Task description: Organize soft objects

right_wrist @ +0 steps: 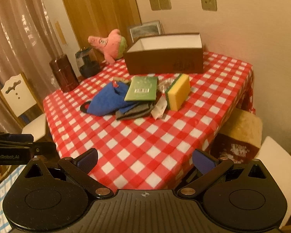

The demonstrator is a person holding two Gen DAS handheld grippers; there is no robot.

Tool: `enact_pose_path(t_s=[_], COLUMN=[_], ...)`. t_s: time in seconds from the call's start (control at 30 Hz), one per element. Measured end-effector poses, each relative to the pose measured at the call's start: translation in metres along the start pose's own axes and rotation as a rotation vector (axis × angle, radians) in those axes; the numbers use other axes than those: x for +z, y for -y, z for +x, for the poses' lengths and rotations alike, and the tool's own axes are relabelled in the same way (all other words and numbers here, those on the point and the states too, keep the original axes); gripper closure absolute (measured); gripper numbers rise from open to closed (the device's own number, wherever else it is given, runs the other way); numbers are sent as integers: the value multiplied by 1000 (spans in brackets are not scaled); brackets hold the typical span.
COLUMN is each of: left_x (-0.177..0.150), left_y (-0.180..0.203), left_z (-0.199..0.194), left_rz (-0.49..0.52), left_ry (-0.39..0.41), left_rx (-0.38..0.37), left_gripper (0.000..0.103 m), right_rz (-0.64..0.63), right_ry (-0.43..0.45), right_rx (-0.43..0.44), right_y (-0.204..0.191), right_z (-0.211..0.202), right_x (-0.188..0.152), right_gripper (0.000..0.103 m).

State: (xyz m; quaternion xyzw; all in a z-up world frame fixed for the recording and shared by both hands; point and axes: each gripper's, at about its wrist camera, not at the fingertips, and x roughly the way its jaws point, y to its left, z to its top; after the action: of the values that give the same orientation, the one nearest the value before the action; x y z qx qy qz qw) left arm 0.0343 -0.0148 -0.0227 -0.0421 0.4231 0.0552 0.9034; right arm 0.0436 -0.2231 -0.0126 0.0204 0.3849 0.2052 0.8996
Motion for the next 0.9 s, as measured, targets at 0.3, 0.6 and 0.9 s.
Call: enact_pose_path(t_s=[0.3,0.6,0.9], left_x=[42,81,95], left_y=[-39,-100,-159], left_z=[57,124,194], left_rz=[62,82,140], left_ry=[-12,-53,-98], left_rx=[-43,-32,6], left_gripper=[30,38,39], right_rz=[87,143,314], right_ry=[34,22,-35], right_rx=[-52,-68,-117], right_y=[-5,-15,-2], right_z=[46,111,164], right_x=[26,57,77], right_gripper=[0,0,0])
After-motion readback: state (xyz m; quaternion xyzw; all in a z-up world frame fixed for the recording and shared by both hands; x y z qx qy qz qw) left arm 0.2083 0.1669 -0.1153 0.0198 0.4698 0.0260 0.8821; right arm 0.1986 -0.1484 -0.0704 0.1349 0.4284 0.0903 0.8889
